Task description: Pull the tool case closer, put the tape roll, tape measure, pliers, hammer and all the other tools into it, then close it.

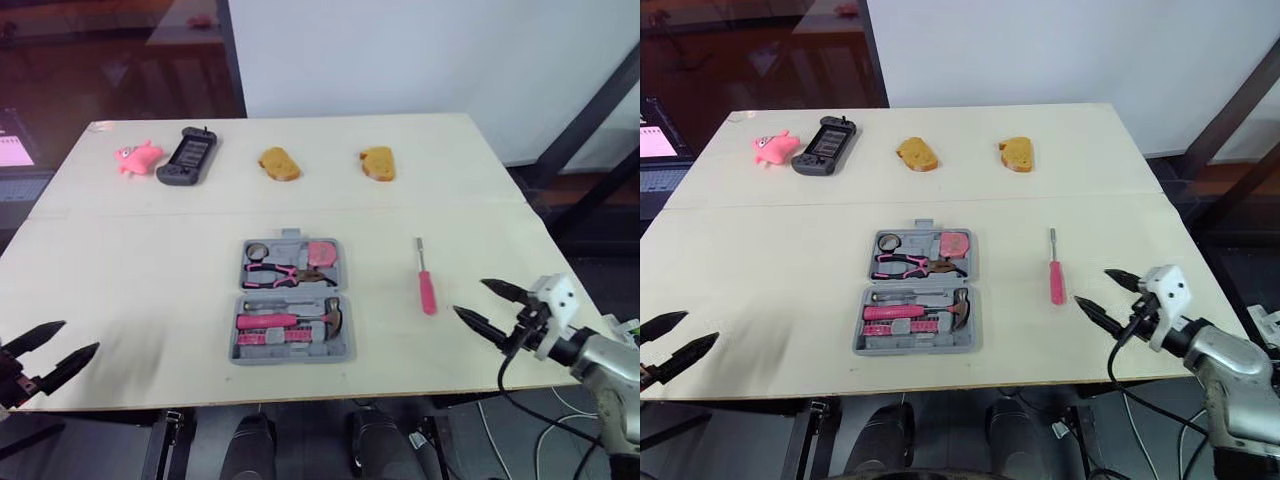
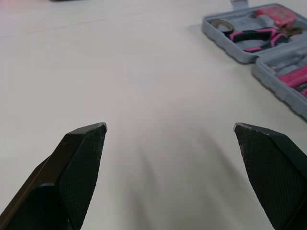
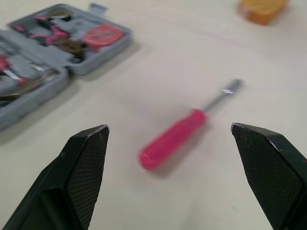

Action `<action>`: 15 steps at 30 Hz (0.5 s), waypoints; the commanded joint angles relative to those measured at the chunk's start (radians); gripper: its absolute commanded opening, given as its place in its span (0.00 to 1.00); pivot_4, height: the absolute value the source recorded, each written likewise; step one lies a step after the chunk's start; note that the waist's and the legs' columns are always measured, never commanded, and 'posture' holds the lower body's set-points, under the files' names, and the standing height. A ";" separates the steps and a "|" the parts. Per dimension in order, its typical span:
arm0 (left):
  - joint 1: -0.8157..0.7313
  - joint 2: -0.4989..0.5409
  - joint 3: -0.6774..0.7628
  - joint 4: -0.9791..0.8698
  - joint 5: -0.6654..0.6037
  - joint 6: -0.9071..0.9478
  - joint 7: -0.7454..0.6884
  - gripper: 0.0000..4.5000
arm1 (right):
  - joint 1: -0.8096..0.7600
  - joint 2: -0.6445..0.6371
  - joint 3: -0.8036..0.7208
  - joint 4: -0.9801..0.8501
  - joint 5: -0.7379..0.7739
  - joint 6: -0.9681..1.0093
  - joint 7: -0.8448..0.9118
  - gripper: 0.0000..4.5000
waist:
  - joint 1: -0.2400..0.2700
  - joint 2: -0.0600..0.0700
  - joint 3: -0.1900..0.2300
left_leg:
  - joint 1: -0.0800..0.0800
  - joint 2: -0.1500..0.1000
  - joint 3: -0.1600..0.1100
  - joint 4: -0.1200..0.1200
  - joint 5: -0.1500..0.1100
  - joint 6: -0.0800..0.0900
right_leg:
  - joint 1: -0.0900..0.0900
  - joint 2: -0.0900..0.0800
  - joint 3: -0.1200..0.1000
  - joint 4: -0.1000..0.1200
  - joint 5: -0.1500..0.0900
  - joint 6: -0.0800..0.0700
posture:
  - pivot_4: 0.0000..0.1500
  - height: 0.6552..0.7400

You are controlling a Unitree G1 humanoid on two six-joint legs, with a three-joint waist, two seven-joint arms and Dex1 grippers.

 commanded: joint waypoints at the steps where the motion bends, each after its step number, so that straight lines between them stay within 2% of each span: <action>1: -0.029 0.017 0.023 -0.012 -0.014 -0.022 0.007 1.00 | -0.011 0.001 -0.037 0.006 0.033 -0.019 -0.032 0.97 | -0.001 0.000 0.000 | 0.000 0.000 0.000 0.000 0.000 0.000 | 0.000 0.000 0.000 0.000 0.000 0.000 | 1.00 1.00; 5: -0.062 0.013 -0.003 -0.040 -0.010 -0.004 0.006 1.00 | -0.041 -0.011 -0.022 0.032 0.033 -0.024 -0.043 0.97 | -0.003 0.000 0.000 | 0.000 0.000 0.000 0.000 0.000 0.000 | 0.000 0.000 0.000 0.000 0.000 0.000 | 1.00 1.00; 10: -0.126 0.055 -0.100 -0.181 0.001 0.058 -0.033 1.00 | -0.070 -0.020 -0.021 -0.009 0.058 0.031 -0.075 0.97 | 0.003 0.000 0.000 | 0.000 0.000 0.000 -0.001 0.000 0.000 | 0.000 0.000 0.000 0.000 0.000 0.000 | 1.00 1.00; 15: -0.340 0.129 -0.270 -0.313 -0.047 0.266 -0.080 1.00 | -0.087 -0.057 -0.016 -0.145 0.098 0.226 -0.161 0.97 | 0.020 0.001 0.001 | 0.000 0.000 0.000 0.001 0.000 0.000 | 0.001 0.000 0.000 0.001 0.000 0.000 | 1.00 1.00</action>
